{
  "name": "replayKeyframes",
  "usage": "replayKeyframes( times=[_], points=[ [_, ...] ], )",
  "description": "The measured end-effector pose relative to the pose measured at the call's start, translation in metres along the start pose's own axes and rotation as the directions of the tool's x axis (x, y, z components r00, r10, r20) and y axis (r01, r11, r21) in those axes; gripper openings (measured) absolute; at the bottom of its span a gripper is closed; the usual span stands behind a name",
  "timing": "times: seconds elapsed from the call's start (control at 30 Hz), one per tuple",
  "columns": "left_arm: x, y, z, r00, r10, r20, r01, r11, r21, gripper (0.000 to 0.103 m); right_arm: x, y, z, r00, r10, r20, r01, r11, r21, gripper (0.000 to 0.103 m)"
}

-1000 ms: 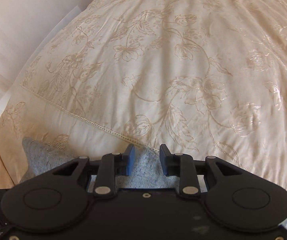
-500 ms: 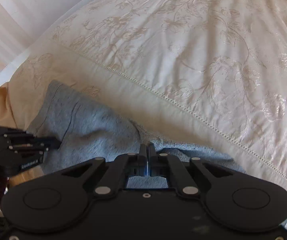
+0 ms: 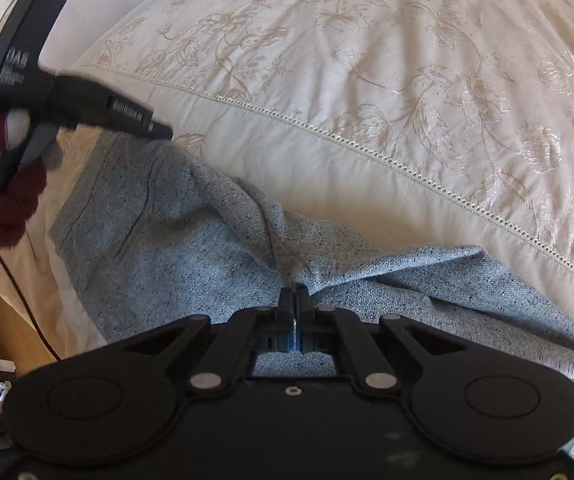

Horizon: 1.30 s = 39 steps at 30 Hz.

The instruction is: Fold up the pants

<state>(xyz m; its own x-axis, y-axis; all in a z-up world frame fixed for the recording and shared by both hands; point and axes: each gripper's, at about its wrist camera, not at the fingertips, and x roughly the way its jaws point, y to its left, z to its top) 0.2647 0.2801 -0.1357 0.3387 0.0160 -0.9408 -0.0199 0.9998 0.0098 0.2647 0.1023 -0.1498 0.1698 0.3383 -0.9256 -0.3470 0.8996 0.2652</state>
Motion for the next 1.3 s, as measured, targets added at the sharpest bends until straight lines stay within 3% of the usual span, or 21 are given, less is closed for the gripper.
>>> replayKeyframes(
  times=[0.13,0.2,0.3,0.33,0.47,0.6,0.8,0.97,1.0,1.03,1.1,1.17,1.23,1.3],
  points=[
    [-0.021,-0.015,-0.057,0.997,0.010,0.077,-0.021,0.989,0.145,0.017,-0.003,-0.007,0.000,1.000,-0.001,0.003,0.001,1.000,0.029,0.003],
    [-0.021,-0.024,-0.072,0.997,0.023,0.073,-0.036,0.980,0.194,0.014,-0.004,-0.009,0.000,1.000,-0.002,0.002,0.002,0.999,0.033,0.004],
    [-0.020,-0.030,-0.074,0.995,0.036,0.089,-0.052,0.982,0.179,0.010,-0.015,-0.014,0.004,1.000,-0.007,0.020,0.006,0.998,0.061,0.013],
    [-0.020,-0.028,-0.069,0.996,0.030,0.082,-0.042,0.987,0.152,0.009,-0.013,-0.018,0.008,0.999,-0.007,0.032,0.004,0.996,0.086,0.021],
    [-0.017,-0.017,-0.068,0.997,-0.007,0.073,0.001,0.997,0.083,0.008,-0.027,-0.038,0.016,0.997,0.027,0.074,-0.043,0.976,0.215,0.033],
    [-0.018,-0.017,-0.073,0.996,-0.013,0.092,0.002,0.993,0.117,0.008,-0.022,-0.051,0.027,0.995,0.080,0.061,-0.093,0.958,0.272,0.036],
    [-0.018,-0.017,-0.074,0.995,-0.014,0.099,0.002,0.993,0.118,0.008,-0.003,-0.040,0.046,0.993,0.120,0.001,-0.118,0.975,0.188,0.037],
    [-0.018,-0.016,-0.075,0.994,-0.018,0.105,0.006,0.993,0.115,0.008,0.006,-0.027,0.051,0.991,0.126,-0.037,-0.120,0.984,0.132,0.036],
    [-0.018,-0.016,-0.076,0.994,-0.020,0.106,0.007,0.993,0.116,0.008,0.007,-0.025,0.052,0.991,0.122,-0.048,-0.116,0.987,0.115,0.030],
    [-0.017,-0.015,-0.076,0.994,-0.022,0.107,0.010,0.993,0.117,0.008,0.008,-0.021,0.054,0.991,0.123,-0.061,-0.117,0.989,0.094,0.004],
    [-0.017,-0.013,-0.076,0.994,-0.031,0.105,0.018,0.992,0.125,0.008,-0.001,-0.019,0.062,0.997,0.083,0.005,-0.083,0.995,0.055,0.005],
    [-0.017,-0.011,-0.074,0.994,-0.041,0.104,0.025,0.989,0.147,0.010,-0.002,-0.037,0.080,0.995,0.082,0.061,-0.090,0.984,0.155,0.005],
    [-0.019,-0.008,-0.069,0.991,-0.054,0.120,0.035,0.987,0.155,0.014,0.011,-0.062,0.092,0.992,0.109,0.063,-0.122,0.950,0.287,0.005],
    [-0.024,-0.006,-0.059,0.990,-0.045,0.132,0.025,0.988,0.150,0.018,0.028,-0.066,0.097,0.997,0.071,0.035,-0.078,0.958,0.276,0.005]
  ],
)
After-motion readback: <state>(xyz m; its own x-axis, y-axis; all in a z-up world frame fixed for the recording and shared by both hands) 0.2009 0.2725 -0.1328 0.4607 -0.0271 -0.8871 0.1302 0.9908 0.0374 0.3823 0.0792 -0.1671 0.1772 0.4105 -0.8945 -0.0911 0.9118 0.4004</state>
